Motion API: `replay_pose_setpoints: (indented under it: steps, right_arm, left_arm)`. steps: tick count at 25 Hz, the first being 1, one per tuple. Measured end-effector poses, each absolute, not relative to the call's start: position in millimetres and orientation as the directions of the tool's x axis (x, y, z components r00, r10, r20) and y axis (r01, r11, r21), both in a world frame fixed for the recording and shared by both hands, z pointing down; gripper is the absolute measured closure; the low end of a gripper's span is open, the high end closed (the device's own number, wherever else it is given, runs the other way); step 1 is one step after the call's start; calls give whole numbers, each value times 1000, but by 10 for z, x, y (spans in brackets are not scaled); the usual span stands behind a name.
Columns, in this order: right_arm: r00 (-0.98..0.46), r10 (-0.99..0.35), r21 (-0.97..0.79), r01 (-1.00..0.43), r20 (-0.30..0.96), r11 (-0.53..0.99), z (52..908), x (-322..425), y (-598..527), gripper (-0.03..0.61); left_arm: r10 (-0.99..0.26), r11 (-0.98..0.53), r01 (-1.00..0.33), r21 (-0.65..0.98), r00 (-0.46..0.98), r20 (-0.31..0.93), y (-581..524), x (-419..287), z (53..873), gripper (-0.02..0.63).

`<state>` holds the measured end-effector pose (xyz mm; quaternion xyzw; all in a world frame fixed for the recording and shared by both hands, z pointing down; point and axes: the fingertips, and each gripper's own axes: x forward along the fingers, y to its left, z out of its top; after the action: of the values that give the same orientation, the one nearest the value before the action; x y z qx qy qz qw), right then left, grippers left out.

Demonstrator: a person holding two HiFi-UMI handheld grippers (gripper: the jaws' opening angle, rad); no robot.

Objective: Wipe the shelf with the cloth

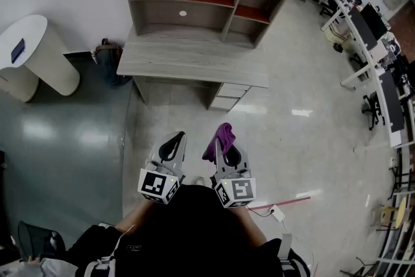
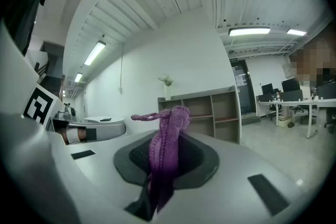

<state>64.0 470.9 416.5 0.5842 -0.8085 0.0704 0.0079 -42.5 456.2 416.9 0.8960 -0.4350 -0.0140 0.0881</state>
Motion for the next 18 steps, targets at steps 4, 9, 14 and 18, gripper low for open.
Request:
replay_pose_setpoints:
  steps: [4,9,14,18]
  right_arm:
    - [-318,-944,-102,-946,92,309,4147,630,4701,529]
    - [-324,-942,-110,-943,91,314,4132,622,4735,529]
    - [-302,-950,-125,-949,81,290,4115,687,4761,529]
    - [-305,-948,-127,-948,87,293,4142,736,4797,529]
  left_arm:
    - [-783,-605,-777,172,620,46,4554,-433,4147,609]
    - [-783,-604,-777,177,620,47,4603,-441,4147,609]
    - [-778,-611,-771,177,627,47,4630,-413,4154,609]
    - [-773,-616,-768,177,632,50,4653,-344,4164,609]
